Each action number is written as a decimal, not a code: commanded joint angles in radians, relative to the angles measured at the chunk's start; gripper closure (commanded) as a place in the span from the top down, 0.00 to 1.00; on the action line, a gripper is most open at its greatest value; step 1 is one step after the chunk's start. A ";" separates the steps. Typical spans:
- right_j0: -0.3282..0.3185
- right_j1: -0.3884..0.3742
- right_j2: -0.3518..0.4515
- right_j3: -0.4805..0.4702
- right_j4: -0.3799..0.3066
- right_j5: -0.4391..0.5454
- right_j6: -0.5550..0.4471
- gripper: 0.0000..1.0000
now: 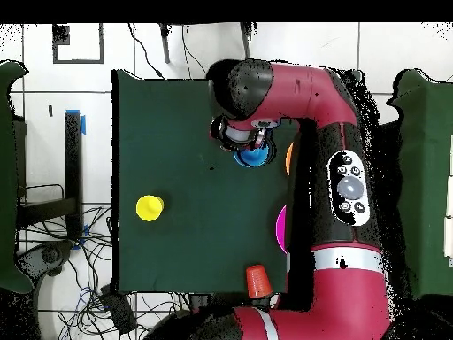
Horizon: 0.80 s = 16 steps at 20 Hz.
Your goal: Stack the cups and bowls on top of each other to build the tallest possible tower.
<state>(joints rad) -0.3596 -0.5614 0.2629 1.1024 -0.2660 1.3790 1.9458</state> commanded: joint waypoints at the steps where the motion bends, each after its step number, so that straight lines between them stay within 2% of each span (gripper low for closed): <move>1: 0.004 -0.001 0.073 -0.027 -0.088 0.016 -0.265 0.00; 6: 0.008 0.008 0.079 -0.075 -0.094 0.056 -0.273 0.00; 16: 0.018 0.034 0.086 -0.130 -0.098 0.075 -0.263 0.00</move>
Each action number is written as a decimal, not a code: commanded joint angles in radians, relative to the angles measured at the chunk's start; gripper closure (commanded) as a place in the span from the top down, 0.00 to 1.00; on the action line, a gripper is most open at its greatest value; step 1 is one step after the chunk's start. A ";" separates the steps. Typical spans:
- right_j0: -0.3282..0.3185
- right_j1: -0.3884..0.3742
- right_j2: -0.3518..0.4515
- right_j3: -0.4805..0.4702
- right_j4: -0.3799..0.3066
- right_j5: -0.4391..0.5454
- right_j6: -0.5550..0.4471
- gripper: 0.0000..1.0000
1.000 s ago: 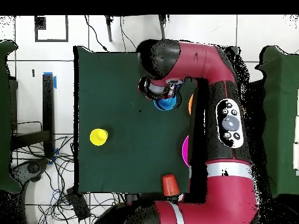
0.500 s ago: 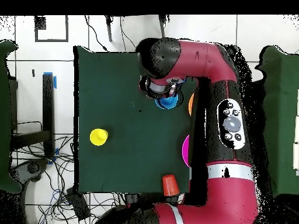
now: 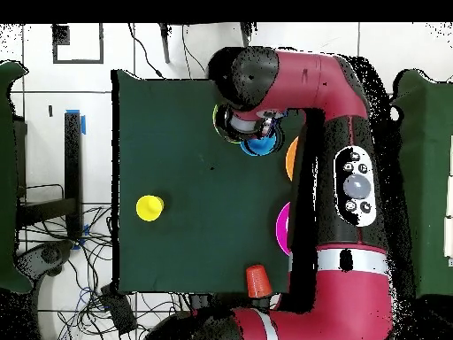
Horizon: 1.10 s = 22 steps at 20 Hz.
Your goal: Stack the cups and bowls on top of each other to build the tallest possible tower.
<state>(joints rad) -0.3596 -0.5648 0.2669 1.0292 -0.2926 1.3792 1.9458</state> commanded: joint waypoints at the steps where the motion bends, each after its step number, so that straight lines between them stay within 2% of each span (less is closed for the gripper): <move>1: 0.018 0.036 0.082 -0.059 -0.071 0.075 -0.263 0.00; 9: 0.027 0.027 0.073 -0.042 -0.059 0.047 -0.235 0.00; 22: 0.059 0.075 0.076 -0.128 -0.066 0.070 -0.203 0.00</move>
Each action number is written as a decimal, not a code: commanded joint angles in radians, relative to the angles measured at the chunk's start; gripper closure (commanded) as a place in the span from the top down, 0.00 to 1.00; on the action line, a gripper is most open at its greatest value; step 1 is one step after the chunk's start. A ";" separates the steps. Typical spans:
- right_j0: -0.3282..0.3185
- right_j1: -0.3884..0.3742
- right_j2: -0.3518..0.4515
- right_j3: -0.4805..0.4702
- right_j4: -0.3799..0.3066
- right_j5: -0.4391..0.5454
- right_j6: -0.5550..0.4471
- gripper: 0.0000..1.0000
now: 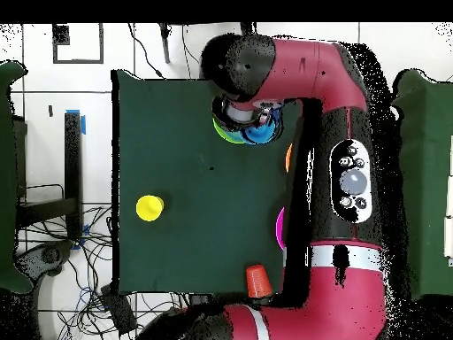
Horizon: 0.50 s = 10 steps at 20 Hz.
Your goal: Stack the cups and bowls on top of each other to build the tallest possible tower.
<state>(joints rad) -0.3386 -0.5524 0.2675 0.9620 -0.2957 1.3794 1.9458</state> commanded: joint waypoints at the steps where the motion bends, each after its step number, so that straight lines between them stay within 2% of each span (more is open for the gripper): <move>1: 0.040 0.067 0.076 -0.072 -0.066 0.073 -0.206 0.00; 7: 0.049 0.075 0.064 -0.082 -0.067 0.058 -0.218 0.00; 10: 0.050 0.076 0.059 -0.101 -0.084 0.072 -0.259 0.00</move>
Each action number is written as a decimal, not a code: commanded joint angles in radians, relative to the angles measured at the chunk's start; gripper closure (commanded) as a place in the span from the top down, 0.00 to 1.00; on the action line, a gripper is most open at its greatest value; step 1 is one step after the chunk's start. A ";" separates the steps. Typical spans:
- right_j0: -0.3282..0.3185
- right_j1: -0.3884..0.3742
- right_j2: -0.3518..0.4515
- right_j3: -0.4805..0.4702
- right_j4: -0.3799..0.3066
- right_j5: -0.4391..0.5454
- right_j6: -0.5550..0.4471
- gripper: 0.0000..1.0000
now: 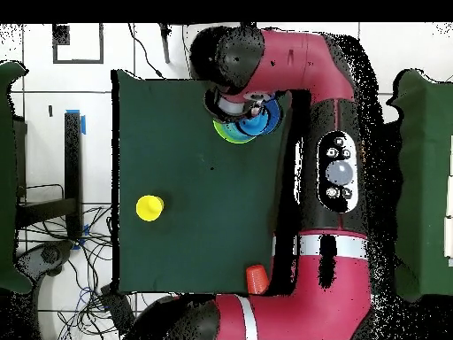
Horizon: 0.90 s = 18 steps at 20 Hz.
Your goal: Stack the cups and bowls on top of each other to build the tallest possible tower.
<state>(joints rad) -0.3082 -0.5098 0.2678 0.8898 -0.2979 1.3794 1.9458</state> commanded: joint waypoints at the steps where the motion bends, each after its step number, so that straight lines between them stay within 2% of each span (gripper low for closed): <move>1: 0.019 0.030 0.058 -0.029 -0.083 0.074 -0.270 0.00; 7: 0.013 -0.003 0.042 0.043 -0.088 0.040 -0.291 0.00; 13: 0.007 -0.006 0.039 0.043 -0.104 0.045 -0.322 0.00; 18: -0.003 -0.025 0.038 0.084 -0.096 0.025 -0.322 0.00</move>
<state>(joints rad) -0.3051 -0.5059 0.2685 0.8853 -0.3114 1.3794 1.9458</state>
